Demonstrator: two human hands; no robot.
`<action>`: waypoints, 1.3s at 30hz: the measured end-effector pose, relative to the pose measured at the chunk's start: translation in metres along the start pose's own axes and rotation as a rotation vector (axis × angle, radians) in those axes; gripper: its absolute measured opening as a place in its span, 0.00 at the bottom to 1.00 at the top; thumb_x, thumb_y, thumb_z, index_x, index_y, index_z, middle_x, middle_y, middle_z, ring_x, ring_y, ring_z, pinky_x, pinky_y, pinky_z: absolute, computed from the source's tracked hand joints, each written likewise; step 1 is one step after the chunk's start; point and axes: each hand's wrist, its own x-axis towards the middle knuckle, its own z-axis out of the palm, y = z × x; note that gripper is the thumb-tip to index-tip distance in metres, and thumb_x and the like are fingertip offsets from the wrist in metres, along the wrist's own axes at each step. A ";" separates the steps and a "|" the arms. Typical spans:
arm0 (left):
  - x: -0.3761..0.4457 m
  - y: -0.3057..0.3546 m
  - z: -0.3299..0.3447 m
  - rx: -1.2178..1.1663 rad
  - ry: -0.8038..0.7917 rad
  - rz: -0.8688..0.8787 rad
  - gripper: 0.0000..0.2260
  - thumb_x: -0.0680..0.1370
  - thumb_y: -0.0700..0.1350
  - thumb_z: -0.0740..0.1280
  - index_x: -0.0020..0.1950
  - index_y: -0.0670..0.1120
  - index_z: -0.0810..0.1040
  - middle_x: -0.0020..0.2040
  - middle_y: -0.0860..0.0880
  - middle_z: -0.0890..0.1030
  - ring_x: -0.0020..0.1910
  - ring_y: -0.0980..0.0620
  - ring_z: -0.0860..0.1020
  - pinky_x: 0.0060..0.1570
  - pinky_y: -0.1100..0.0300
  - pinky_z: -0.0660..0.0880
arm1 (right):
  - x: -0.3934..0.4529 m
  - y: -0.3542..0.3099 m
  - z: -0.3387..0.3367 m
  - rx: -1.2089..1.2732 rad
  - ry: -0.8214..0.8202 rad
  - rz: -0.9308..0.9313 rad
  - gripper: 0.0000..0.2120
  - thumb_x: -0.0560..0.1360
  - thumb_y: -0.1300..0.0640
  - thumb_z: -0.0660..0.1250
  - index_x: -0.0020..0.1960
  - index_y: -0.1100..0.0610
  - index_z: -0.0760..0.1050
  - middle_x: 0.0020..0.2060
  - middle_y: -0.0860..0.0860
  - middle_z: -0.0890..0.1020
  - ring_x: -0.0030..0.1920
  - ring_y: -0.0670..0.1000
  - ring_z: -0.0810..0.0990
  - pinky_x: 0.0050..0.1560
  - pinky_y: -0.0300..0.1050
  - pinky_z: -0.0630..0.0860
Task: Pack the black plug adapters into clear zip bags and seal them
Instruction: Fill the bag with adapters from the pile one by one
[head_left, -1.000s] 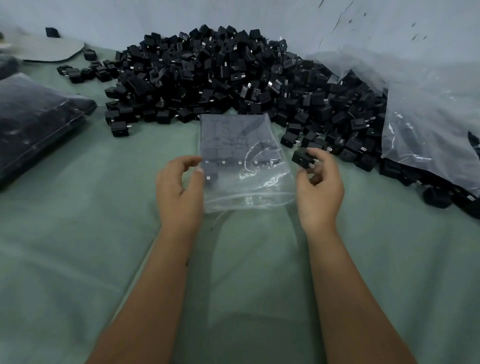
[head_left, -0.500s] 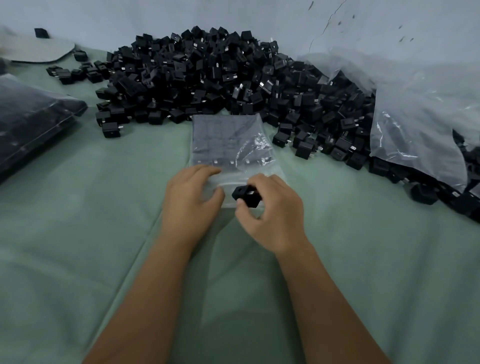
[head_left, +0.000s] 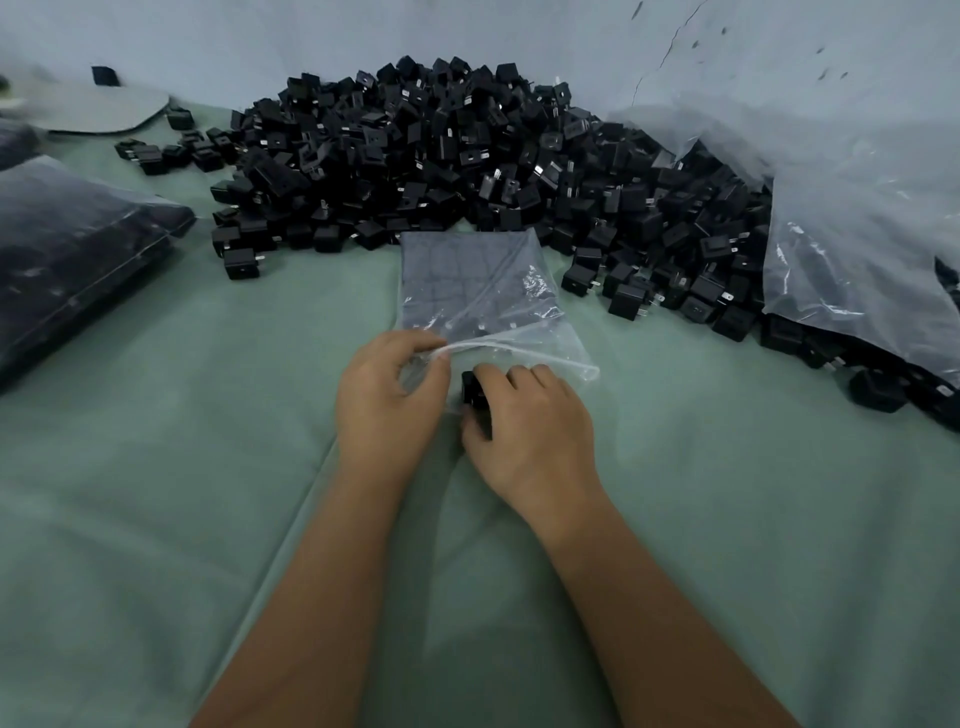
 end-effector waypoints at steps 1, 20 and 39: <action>0.000 0.001 0.000 -0.010 0.002 0.010 0.08 0.73 0.47 0.67 0.49 0.47 0.84 0.47 0.58 0.80 0.50 0.58 0.78 0.55 0.71 0.70 | 0.002 0.000 0.000 -0.006 -0.012 0.008 0.09 0.69 0.54 0.71 0.47 0.56 0.79 0.36 0.52 0.80 0.40 0.56 0.78 0.40 0.46 0.72; 0.007 -0.009 0.000 -0.353 0.160 -0.386 0.10 0.82 0.46 0.59 0.63 0.51 0.71 0.52 0.56 0.79 0.39 0.75 0.73 0.38 0.78 0.66 | 0.003 0.007 -0.003 0.472 -0.122 0.165 0.15 0.68 0.54 0.64 0.51 0.53 0.83 0.47 0.49 0.81 0.53 0.52 0.77 0.59 0.50 0.72; 0.010 -0.008 0.004 -0.249 0.073 -0.417 0.19 0.73 0.57 0.56 0.60 0.53 0.74 0.43 0.61 0.80 0.49 0.57 0.78 0.53 0.54 0.74 | 0.017 0.001 0.007 0.328 -0.244 0.070 0.21 0.71 0.50 0.64 0.63 0.47 0.77 0.55 0.49 0.82 0.60 0.53 0.75 0.64 0.50 0.69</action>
